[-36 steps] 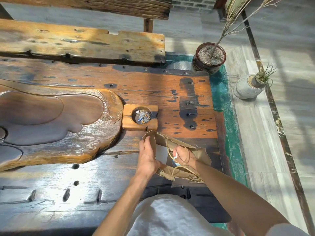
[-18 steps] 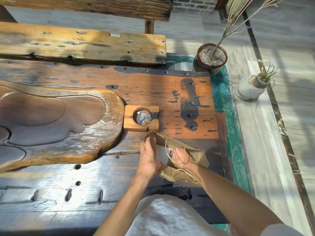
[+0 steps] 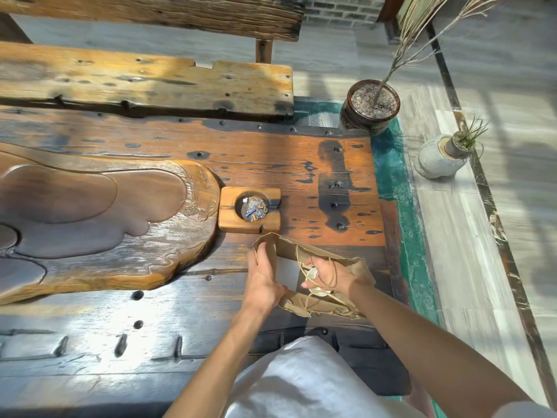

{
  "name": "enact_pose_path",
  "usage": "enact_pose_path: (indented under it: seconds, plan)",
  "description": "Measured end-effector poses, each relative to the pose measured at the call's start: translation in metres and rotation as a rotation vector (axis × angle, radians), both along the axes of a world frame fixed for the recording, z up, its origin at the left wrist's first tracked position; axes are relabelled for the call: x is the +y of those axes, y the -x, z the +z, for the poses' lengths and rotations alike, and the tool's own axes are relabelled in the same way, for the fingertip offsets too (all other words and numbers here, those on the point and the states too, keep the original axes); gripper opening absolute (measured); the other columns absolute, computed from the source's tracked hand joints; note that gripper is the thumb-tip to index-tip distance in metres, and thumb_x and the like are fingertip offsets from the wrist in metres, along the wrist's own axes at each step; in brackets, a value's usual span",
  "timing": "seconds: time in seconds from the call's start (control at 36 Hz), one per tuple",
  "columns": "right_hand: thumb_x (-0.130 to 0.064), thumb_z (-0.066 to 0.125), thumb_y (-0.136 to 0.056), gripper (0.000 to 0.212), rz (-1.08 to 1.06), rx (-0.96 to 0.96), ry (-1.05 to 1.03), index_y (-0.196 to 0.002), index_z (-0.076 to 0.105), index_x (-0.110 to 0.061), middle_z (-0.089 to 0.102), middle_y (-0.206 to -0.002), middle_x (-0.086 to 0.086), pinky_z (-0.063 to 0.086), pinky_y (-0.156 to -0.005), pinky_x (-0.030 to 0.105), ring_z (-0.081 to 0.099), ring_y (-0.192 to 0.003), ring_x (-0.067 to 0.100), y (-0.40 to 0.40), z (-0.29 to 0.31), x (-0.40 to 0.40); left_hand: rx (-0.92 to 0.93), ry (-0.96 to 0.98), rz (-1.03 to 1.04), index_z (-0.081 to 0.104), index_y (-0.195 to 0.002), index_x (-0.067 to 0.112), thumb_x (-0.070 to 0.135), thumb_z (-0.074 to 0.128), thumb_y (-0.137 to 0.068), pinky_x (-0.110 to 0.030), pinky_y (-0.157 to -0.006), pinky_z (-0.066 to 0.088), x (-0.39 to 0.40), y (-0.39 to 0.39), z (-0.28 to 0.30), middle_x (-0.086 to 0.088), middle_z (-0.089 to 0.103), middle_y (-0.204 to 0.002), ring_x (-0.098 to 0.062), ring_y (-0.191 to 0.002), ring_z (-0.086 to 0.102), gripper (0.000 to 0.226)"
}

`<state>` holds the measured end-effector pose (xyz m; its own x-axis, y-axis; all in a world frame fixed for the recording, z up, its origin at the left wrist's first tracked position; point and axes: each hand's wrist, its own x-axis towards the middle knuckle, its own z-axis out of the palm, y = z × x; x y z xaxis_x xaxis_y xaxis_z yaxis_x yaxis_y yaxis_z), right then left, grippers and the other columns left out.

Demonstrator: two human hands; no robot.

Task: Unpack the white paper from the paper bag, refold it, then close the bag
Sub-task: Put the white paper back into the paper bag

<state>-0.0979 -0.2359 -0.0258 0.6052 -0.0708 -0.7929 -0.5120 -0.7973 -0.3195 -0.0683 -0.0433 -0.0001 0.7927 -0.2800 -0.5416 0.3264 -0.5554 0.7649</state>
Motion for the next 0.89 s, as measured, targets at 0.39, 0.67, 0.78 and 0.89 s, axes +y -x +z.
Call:
enact_pose_path:
  seconds: [0.39,0.67,0.78,0.89]
  plan:
    - [-0.040,0.063,-0.094,0.049,0.063,0.000,0.014,-0.137,0.053,-0.019,0.067,-0.110,-0.008,0.045,-0.093,0.025,0.061,-0.107,0.017,0.001,0.082,-0.034,0.003,0.015,0.006,0.016,-0.156,0.017,-0.014,0.080,-0.067,0.012,-0.056,0.034,-0.006,0.001,-0.004,-0.002,0.019,-0.149,-0.010,-0.121,0.029,0.113]
    - [-0.030,0.083,-0.075,0.028,-0.168,-0.357,-0.044,-0.096,0.066,-0.023,0.059,-0.082,-0.012,0.046,-0.063,0.017,0.053,-0.063,-0.004,0.041,0.119,-0.065,-0.062,-0.050,-0.056,0.018,-0.153,0.016,-0.012,0.073,-0.072,-0.011,-0.098,0.031,-0.009,0.003,0.008,0.001,0.025,-0.139,-0.011,-0.121,0.034,0.102]
    - [-0.037,0.083,-0.071,0.043,-0.186,-0.477,0.175,-0.088,0.047,-0.021,0.044,-0.094,-0.002,0.036,-0.070,0.031,0.043,-0.089,0.016,0.064,0.095,-0.058,-0.084,-0.094,-0.095,0.027,-0.151,0.013,-0.008,0.071,-0.078,-0.010,-0.094,0.046,-0.007,0.003,0.014,-0.003,0.027,-0.143,-0.017,-0.125,0.041,0.087]
    - [-0.031,0.069,-0.087,0.038,-0.575,-0.363,0.079,-0.116,0.049,-0.016,0.056,-0.099,-0.001,0.048,-0.088,0.039,0.058,-0.095,0.019,0.070,0.080,-0.054,-0.208,-0.193,-0.214,0.054,-0.137,0.022,0.000,0.061,-0.087,-0.016,-0.093,0.044,0.002,-0.001,0.023,-0.007,0.042,-0.127,-0.023,-0.110,0.057,0.055]
